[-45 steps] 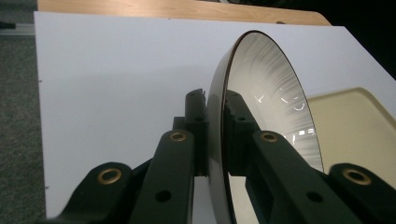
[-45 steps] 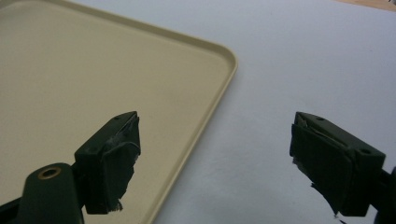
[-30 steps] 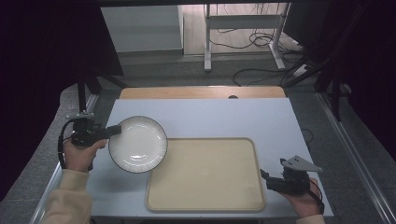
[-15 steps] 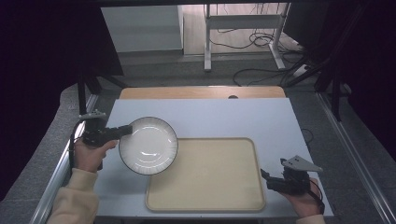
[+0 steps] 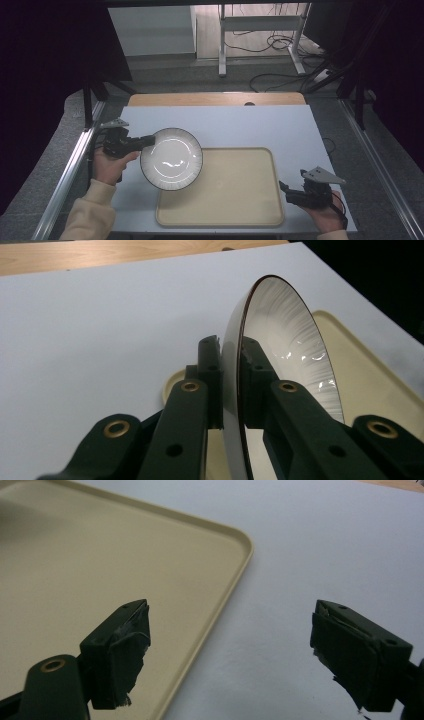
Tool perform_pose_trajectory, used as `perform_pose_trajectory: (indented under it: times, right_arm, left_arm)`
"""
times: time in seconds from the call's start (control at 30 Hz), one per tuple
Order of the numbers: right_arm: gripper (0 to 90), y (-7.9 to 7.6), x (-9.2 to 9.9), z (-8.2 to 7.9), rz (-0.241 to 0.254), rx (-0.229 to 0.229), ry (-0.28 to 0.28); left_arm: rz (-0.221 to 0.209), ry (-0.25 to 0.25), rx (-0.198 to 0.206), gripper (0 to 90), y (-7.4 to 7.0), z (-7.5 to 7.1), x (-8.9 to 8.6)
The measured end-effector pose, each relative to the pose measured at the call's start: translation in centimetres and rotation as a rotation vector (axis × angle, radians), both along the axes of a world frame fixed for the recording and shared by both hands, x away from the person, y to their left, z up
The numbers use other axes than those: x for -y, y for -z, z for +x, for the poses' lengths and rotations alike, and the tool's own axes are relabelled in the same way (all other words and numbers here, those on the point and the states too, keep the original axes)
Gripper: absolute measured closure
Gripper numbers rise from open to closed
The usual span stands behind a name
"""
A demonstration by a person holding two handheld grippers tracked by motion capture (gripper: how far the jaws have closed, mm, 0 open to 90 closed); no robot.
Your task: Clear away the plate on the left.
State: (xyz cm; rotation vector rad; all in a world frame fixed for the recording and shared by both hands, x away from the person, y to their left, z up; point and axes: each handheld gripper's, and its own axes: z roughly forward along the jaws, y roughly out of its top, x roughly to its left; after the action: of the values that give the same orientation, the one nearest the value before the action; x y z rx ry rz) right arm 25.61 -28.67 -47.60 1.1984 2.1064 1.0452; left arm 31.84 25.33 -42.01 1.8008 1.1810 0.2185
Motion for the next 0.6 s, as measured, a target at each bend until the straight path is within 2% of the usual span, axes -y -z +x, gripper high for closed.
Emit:
perform_pose_trajectory:
  times: [0.07,0.6]
  right_arm:
    - [16.8,0.0,0.0,0.0,0.000,-0.001,0.001]
    - [16.7,0.0,0.0,0.0,0.003,-0.001,0.003]
  left_arm:
    - [-0.009,0.010,-0.008,83.1,0.0,0.1,0.3]
    - [0.009,0.086,-0.022,83.1,0.7,0.6,4.3]
